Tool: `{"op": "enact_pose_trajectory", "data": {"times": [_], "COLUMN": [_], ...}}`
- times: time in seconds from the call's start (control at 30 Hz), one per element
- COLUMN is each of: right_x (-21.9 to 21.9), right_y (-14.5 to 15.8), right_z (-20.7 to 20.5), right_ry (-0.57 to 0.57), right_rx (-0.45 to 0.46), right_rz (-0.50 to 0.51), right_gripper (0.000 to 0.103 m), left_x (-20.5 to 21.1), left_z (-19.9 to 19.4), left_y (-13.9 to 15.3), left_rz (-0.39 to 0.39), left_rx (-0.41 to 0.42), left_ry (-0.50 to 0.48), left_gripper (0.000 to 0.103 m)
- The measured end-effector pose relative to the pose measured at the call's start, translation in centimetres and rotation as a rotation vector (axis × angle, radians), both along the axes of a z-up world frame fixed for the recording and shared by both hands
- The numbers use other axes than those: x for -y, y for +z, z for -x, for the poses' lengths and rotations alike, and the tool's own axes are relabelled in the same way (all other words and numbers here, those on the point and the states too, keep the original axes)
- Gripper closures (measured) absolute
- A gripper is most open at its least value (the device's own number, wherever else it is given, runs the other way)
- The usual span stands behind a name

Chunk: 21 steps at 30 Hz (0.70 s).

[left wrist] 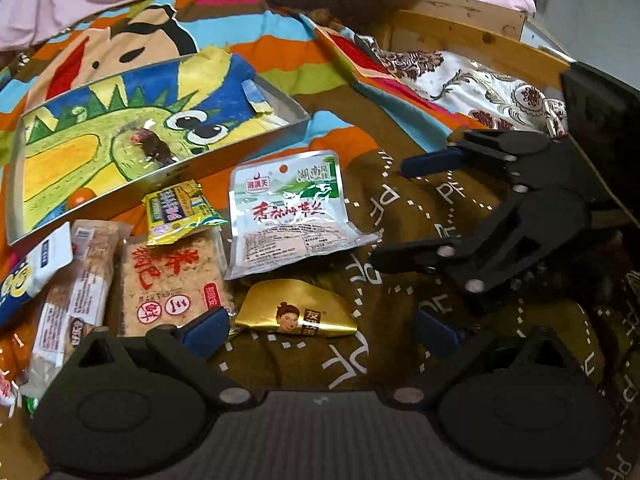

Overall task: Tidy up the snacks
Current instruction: 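Move the left tool to the gold foil packet while the right tool reaches the white-green packet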

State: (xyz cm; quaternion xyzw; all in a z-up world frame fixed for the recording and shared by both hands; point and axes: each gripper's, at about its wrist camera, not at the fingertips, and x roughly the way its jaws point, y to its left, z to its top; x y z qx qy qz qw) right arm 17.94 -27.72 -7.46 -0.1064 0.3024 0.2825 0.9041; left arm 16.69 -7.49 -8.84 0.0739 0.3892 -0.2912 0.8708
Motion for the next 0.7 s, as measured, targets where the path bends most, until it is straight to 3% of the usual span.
{"op": "enact_pose_trajectory", "data": {"times": [0.47,0.63,0.7], "right_x": [-0.7,-0.6,-0.4], "right_y": [-2.4,-2.3,-2.3], "right_z": [-5.3,-5.8,-5.8], "right_ry": [0.056,0.034,0.015], "right_rx": [-0.099,-0.114,-0.114], "right_rz": [-0.121,-0.186,-0.208], "right_gripper": [0.001,0.007,0.016], "left_x": [0.7,0.8,0.9], "left_z": [-1.1,-1.3,-1.5], "left_y": [-0.3,-0.2,-0.2], "left_rz": [-0.045,-0.041,-0.034], "left_rx": [-0.024,-0.036,-0.041], "left_ry": [-0.028,-0.004,0.01], "left_gripper": [0.006,0.006,0.006]}}
